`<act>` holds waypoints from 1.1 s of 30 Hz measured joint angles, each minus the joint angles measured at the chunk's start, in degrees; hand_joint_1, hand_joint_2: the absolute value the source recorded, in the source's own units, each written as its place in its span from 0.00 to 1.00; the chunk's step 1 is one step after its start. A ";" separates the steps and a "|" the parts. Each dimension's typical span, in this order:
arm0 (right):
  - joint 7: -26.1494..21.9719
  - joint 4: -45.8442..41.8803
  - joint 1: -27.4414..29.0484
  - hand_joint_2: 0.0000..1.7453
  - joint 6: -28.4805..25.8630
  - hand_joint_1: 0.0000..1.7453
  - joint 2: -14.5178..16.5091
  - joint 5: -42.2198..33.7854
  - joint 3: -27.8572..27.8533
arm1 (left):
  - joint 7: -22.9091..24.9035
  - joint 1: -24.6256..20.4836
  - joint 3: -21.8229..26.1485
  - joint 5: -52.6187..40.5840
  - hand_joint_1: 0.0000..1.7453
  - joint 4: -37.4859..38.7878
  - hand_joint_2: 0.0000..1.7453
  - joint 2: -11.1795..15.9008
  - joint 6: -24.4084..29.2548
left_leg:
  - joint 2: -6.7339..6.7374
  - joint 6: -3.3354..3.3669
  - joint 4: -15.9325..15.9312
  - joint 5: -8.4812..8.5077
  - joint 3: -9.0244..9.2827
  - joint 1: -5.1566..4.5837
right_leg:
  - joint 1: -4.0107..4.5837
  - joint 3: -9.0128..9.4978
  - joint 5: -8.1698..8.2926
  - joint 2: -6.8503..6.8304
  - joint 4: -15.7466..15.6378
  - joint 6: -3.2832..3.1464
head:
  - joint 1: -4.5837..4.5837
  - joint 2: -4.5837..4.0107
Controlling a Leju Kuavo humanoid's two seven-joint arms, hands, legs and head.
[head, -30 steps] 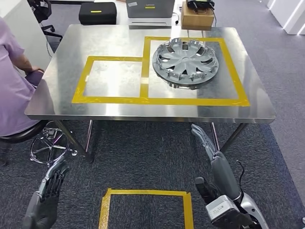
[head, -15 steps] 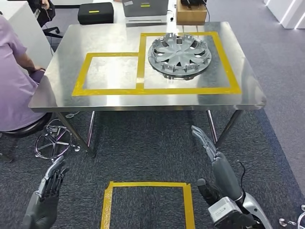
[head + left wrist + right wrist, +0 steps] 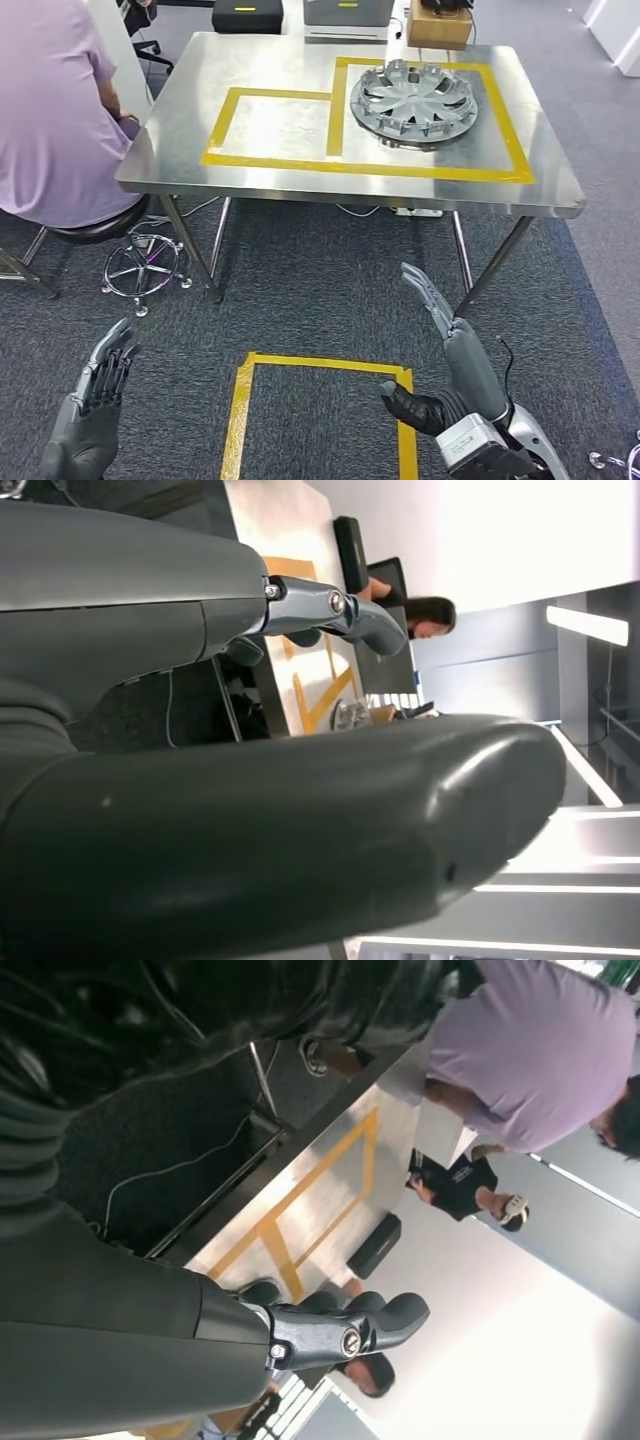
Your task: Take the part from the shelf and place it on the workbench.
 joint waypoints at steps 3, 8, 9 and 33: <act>0.02 0.10 0.00 1.00 0.03 0.00 -0.06 -0.02 -0.07 | 0.04 0.00 0.13 0.00 0.00 0.00 0.00 -0.33 -0.21 | -1.13 0.32 0.15 2.49 -3.01 -0.34 | 0.14 -1.07 -5.77 0.92 9.87 -0.08 | 0.07 0.00; 0.01 0.03 -0.07 1.00 0.05 0.00 -0.07 -0.01 -0.14 | 0.13 -0.06 0.33 0.01 0.00 -0.07 0.00 -0.57 -0.26 | -3.80 -0.08 0.30 6.46 -7.32 -1.03 | 0.84 11.09 -1.32 4.32 -2.20 -2.28 | 0.06 0.00; 0.01 -0.03 -0.13 1.00 0.05 0.00 -0.07 0.00 -0.16 | 0.13 -0.10 0.34 0.01 0.00 -0.15 0.00 -0.64 -0.27 | -4.35 -0.27 0.30 7.25 -7.76 -1.09 | 1.03 13.70 -1.94 5.28 -6.13 -2.54 | 0.05 0.00; 0.02 0.28 0.71 1.00 -0.01 0.00 -0.20 0.08 -0.36 | 0.60 0.33 0.76 -0.33 0.00 -0.81 0.00 -1.19 -0.38 | -1.18 0.23 1.31 2.15 -3.57 0.21 | 0.21 1.41 -7.09 0.90 8.93 -0.15 | 0.16 0.00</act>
